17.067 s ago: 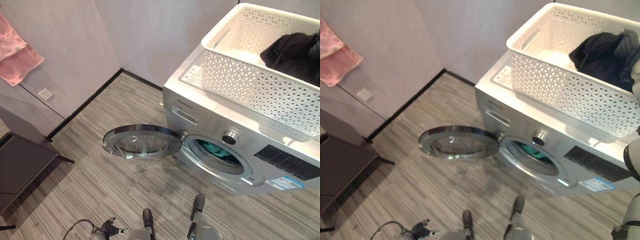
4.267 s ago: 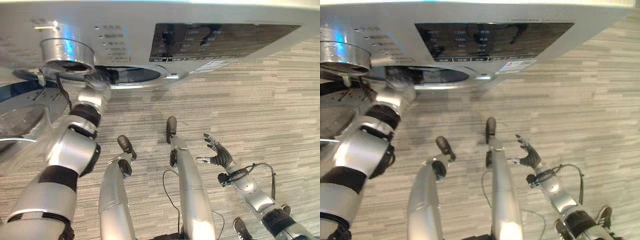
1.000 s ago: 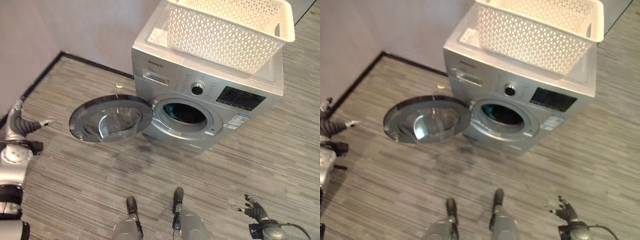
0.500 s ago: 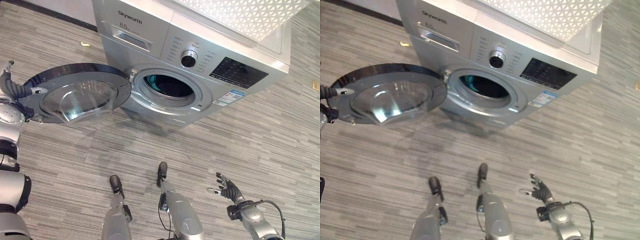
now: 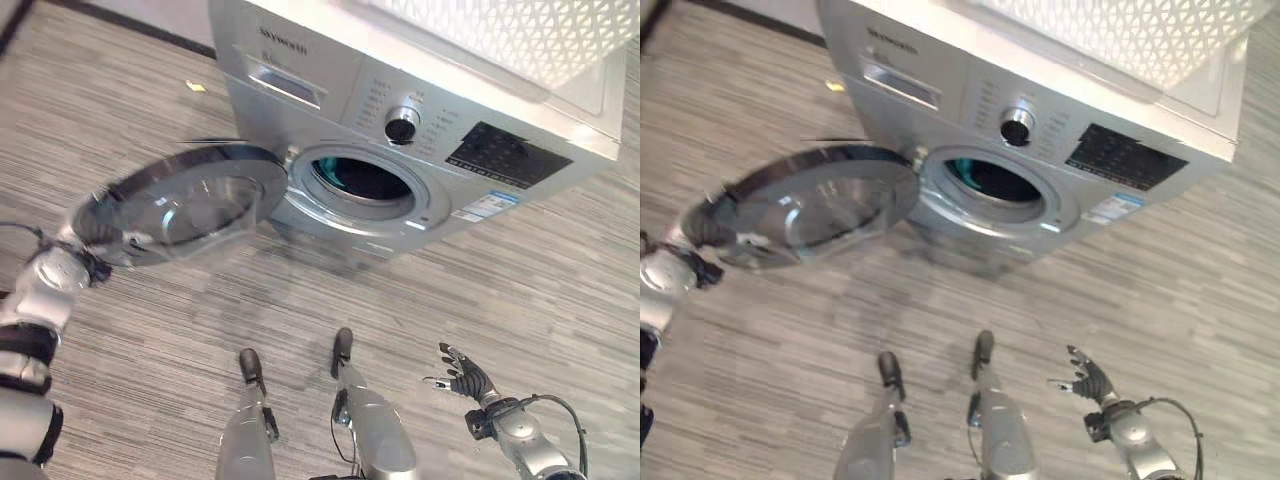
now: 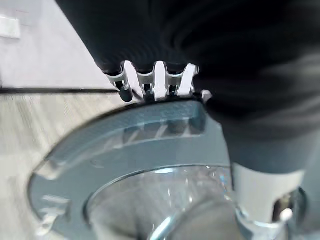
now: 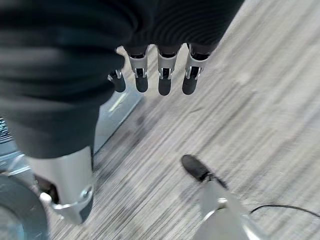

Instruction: Grab the laundry basket,head to the washer,open it,put in the laundry and shut it.

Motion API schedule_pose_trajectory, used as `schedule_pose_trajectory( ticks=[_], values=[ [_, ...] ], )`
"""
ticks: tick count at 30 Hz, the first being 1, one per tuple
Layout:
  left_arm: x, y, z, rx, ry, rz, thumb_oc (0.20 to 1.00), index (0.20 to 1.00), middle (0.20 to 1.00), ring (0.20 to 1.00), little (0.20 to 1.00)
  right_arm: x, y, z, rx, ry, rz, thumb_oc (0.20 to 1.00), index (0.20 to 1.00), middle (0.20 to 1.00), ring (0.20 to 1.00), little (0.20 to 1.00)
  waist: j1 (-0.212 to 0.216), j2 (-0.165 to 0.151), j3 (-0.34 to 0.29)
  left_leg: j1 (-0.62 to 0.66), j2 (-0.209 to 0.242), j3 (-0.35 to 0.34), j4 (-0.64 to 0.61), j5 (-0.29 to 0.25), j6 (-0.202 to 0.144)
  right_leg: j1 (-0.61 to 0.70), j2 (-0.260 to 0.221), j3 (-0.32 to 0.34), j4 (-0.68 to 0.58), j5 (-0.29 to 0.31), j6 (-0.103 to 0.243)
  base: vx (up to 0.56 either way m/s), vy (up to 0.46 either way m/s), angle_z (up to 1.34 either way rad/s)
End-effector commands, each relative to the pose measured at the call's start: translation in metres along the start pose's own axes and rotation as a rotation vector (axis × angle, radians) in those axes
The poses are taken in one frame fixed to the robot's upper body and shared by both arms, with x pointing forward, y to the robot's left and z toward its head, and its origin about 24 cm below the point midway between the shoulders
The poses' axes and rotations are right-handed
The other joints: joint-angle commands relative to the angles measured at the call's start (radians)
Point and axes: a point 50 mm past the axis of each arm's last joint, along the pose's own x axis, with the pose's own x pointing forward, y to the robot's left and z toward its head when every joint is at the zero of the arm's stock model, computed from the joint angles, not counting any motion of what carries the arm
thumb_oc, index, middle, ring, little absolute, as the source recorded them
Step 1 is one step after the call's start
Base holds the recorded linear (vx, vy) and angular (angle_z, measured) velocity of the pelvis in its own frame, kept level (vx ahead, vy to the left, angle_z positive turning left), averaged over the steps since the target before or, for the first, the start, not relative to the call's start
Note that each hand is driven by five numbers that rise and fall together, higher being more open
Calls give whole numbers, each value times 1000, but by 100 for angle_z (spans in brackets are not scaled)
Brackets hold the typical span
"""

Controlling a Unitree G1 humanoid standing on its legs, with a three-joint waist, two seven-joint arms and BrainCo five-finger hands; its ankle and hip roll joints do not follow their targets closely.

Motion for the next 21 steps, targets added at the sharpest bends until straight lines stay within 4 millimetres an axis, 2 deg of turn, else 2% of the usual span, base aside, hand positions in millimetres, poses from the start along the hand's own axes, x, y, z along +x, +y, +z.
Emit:
schedule_pose_trajectory(
  ticks=[1,2,3,5,6,8,9,10,12,13,15,17,18,19,20,21],
  values=[
    [-16,-33,-10,-76,-24,-168,1000,1000,1000,1000,1000,-9,-18,-14,-28,58,-51,1000,1000,1000,1000,1000,10,12,-47,-56,23,-54,2,1,-27,23,-84,1,53,-33,104,60,-47,10],
    [-23,-45,-11,-113,-34,-209,1000,1000,1000,1000,1000,-10,-22,-18,-27,76,-65,1000,1000,1000,1000,1000,14,20,-55,-41,23,-56,2,-1,-27,39,-84,0,51,-40,100,66,-95,14],
    [-38,-76,-7,-202,-74,-309,1000,1000,1000,1000,1000,-11,-25,-22,-34,100,-78,1000,1000,1000,1000,1000,15,36,-76,-17,27,-58,2,-1,-31,64,-82,-6,49,-53,95,76,-96,15],
    [-49,-113,8,-343,-115,-394,1000,1000,1000,1000,1000,-13,-23,-34,-19,159,-85,1000,1000,1000,1000,1000,17,53,-94,11,28,-61,2,-5,-33,96,-80,-11,46,-67,89,66,-81,10],
    [-55,-135,20,-430,-137,-444,1000,1000,1000,1000,1000,-12,-19,-38,-9,183,-87,1000,1000,1000,1000,1000,14,59,-108,20,28,-64,2,-5,-33,108,-80,-14,43,-70,86,61,-71,15],
    [-66,-200,61,-557,-171,-606,1000,1000,1000,1000,1000,-5,-7,-45,22,242,-88,1000,1000,1000,1000,1000,6,71,-128,41,32,-68,2,-5,-34,130,-74,-14,45,-86,78,38,-82,27],
    [-66,-200,61,-557,-171,-606,1000,1000,1000,1000,1000,-5,-7,-45,22,242,-88,1000,1000,1000,1000,1000,6,71,-129,40,32,-68,2,-5,-34,130,-74,-14,45,-86,78,19,-109,19],
    [-70,-242,117,-545,-282,-728,1000,1000,1000,1000,1000,2,13,-46,55,274,-63,1000,1000,1000,1000,1000,-10,75,-150,59,35,-64,2,-8,-36,150,-71,-12,47,-97,73,34,-97,2],
    [-75,-269,166,-619,-322,-744,1000,1000,1000,1000,1000,6,27,-46,54,297,-36,1000,1000,1000,1000,1000,-27,75,-168,72,35,-65,2,-7,-35,163,-68,-9,48,-100,67,22,-133,1],
    [-93,-284,219,-626,-465,-834,1000,1000,1000,1000,1000,13,36,-38,42,277,-27,1000,1000,1000,1000,1000,-47,76,-185,82,35,-64,2,-10,-34,171,-65,1,49,-104,65,-11,-130,-12],
    [-104,-285,243,-712,-516,-892,1000,1000,1000,1000,1000,12,36,-39,64,278,-36,1000,1000,1000,1000,1000,-60,78,-200,85,33,-62,2,-8,-31,172,-62,10,44,-100,63,5,-101,-14],
    [-107,-282,246,-757,-532,-912,1000,1000,1000,1000,1000,10,33,-42,65,285,-49,1000,1000,1000,1000,1000,-63,82,-206,96,35,-58,2,-11,-30,176,-61,15,41,-99,63,44,-75,-16],
    [-96,-273,220,-753,-485,-862,1000,1000,1000,1000,1000,0,29,-56,54,336,-65,1000,1000,1000,1000,1000,-55,93,-225,117,35,-51,2,-17,-28,198,-59,14,33,-101,62,74,-89,-38],
    [-90,-270,199,-743,-427,-813,1000,1000,1000,1000,1000,-4,30,-62,63,354,-69,1000,1000,1000,1000,1000,-48,95,-231,123,36,-50,2,-17,-29,208,-58,12,29,-102,62,90,-112,-27],
    [-84,-268,169,-721,-341,-756,1000,1000,1000,1000,1000,-9,30,-69,83,380,-80,1000,1000,1000,1000,1000,-40,99,-233,134,37,-51,2,-18,-31,222,-57,9,26,-105,61,39,-57,-10],
    [-85,-267,148,-714,-285,-736,1000,1000,1000,1000,1000,-13,29,-75,99,402,-93,1000,1000,1000,1000,1000,-35,102,-240,133,37,-52,2,-15,-32,225,-57,6,23,-104,60,35,-47,-4]
  ],
)
